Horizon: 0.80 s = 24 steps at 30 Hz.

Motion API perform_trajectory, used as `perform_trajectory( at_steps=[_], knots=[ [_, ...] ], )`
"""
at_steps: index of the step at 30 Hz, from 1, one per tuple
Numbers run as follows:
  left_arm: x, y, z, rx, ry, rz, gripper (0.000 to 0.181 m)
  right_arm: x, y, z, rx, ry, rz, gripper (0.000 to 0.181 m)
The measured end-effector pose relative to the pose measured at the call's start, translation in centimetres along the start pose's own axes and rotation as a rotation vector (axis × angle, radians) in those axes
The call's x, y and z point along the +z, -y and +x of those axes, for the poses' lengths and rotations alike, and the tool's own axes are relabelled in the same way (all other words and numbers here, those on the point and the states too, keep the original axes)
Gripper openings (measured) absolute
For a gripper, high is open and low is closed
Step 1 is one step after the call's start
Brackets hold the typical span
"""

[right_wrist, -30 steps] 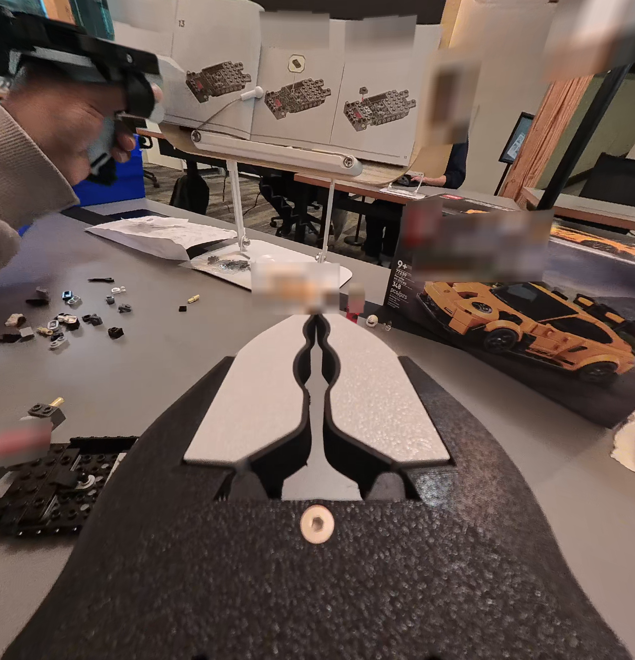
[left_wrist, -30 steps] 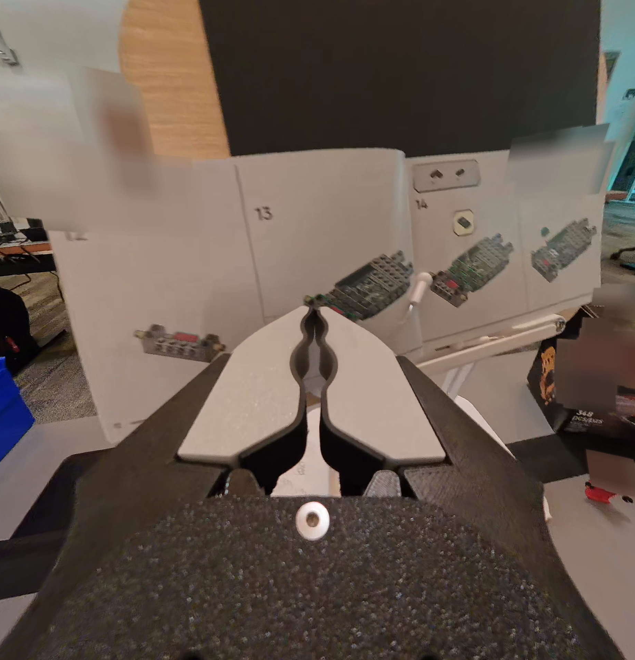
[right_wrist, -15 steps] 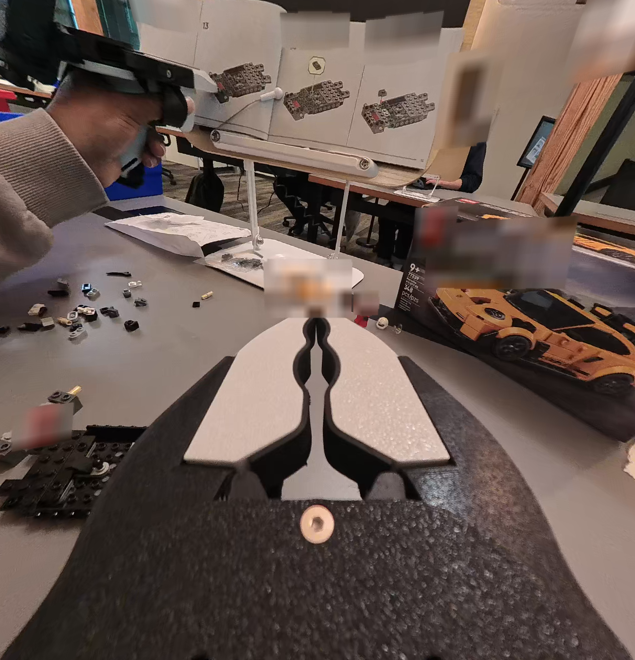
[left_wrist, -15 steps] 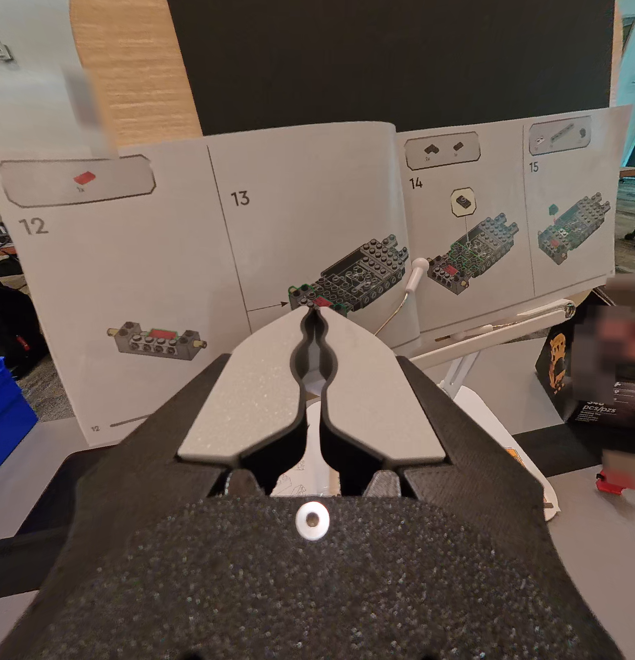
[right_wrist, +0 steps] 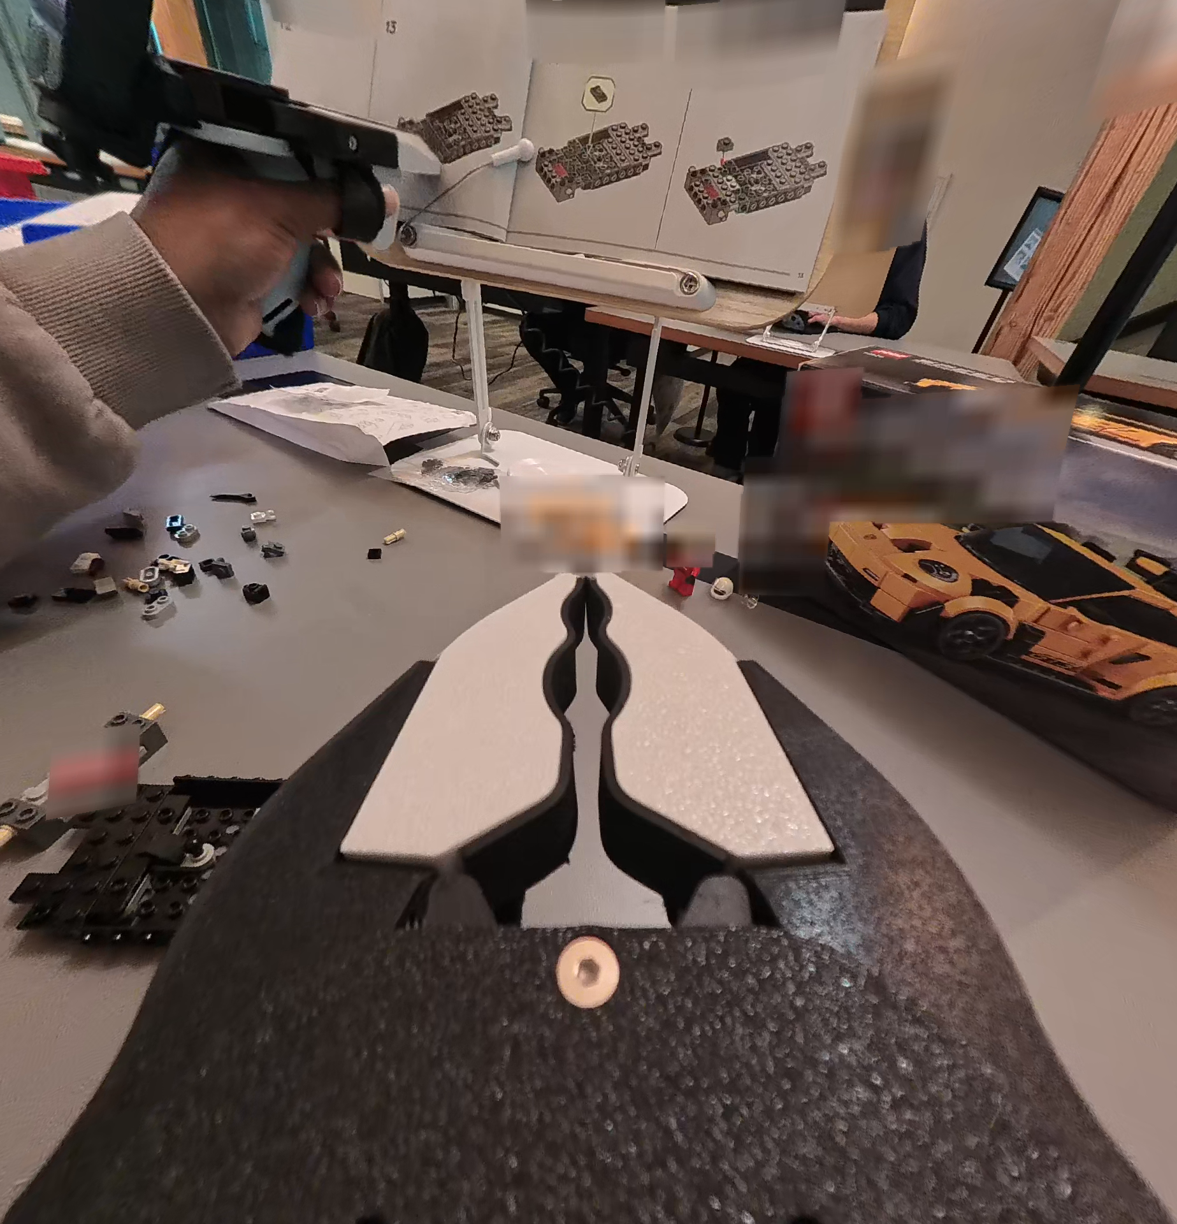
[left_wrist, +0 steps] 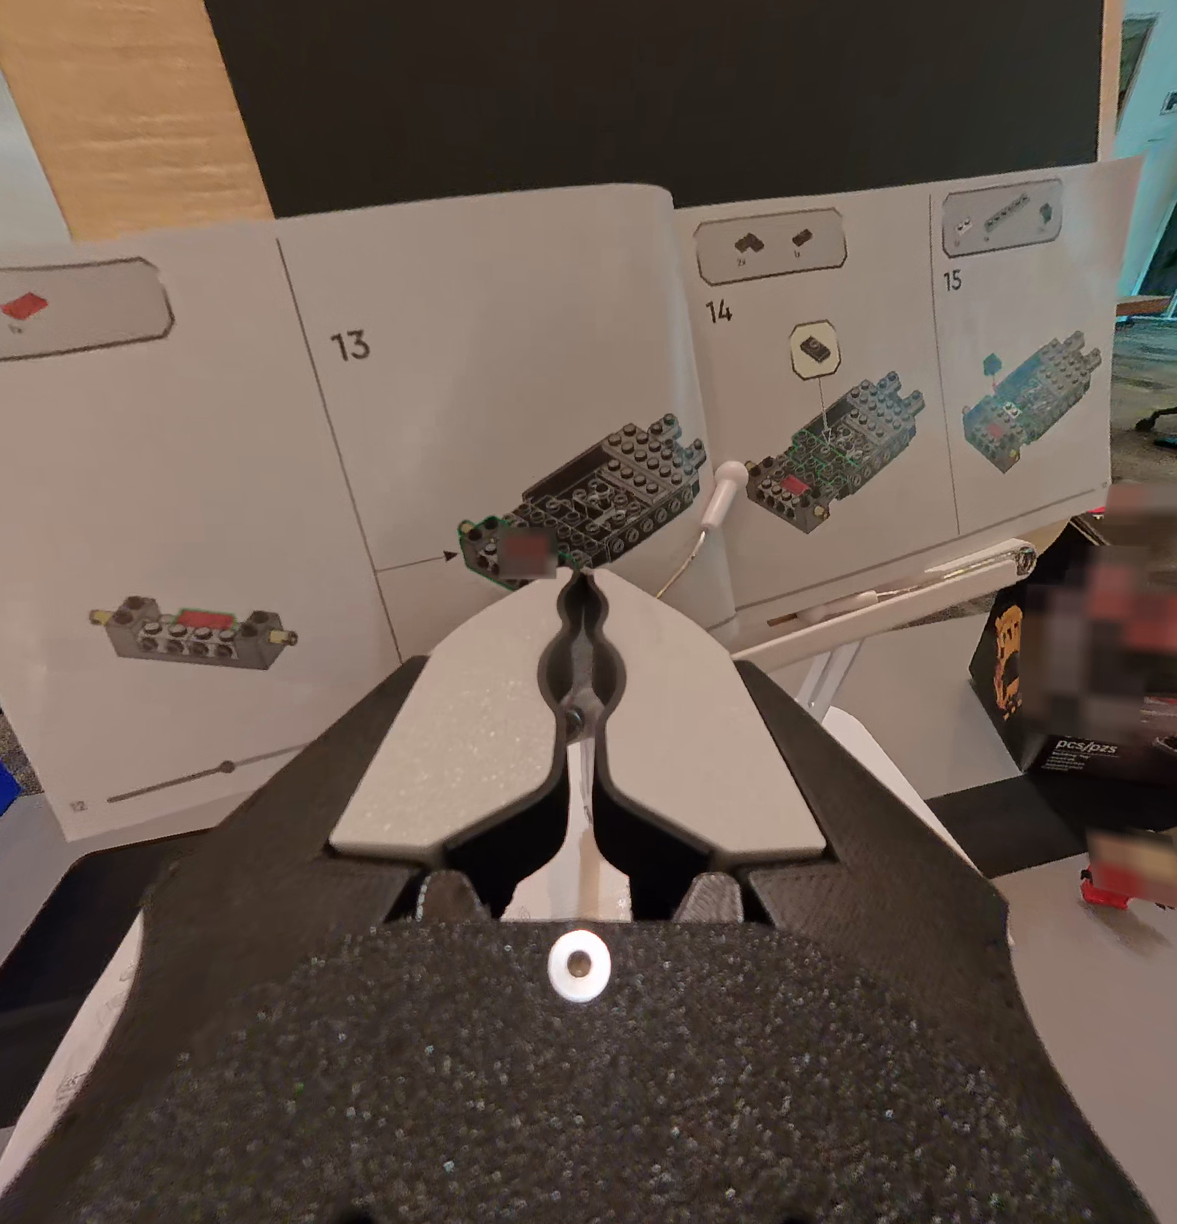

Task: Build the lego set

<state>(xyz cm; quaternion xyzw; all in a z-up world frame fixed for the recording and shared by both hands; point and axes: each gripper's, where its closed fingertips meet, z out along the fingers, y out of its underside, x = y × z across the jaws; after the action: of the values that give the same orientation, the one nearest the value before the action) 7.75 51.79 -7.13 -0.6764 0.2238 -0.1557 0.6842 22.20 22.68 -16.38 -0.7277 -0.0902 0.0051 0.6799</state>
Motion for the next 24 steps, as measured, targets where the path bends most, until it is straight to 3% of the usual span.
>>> perform_trajectory(
  at_steps=[24],
  knots=[
    [-0.58, 0.01, -1.07, 0.024, 0.000, 0.000, 0.000, 0.31, -0.69, -0.10, -0.003, 0.000, -0.024, 0.000]
  ],
)
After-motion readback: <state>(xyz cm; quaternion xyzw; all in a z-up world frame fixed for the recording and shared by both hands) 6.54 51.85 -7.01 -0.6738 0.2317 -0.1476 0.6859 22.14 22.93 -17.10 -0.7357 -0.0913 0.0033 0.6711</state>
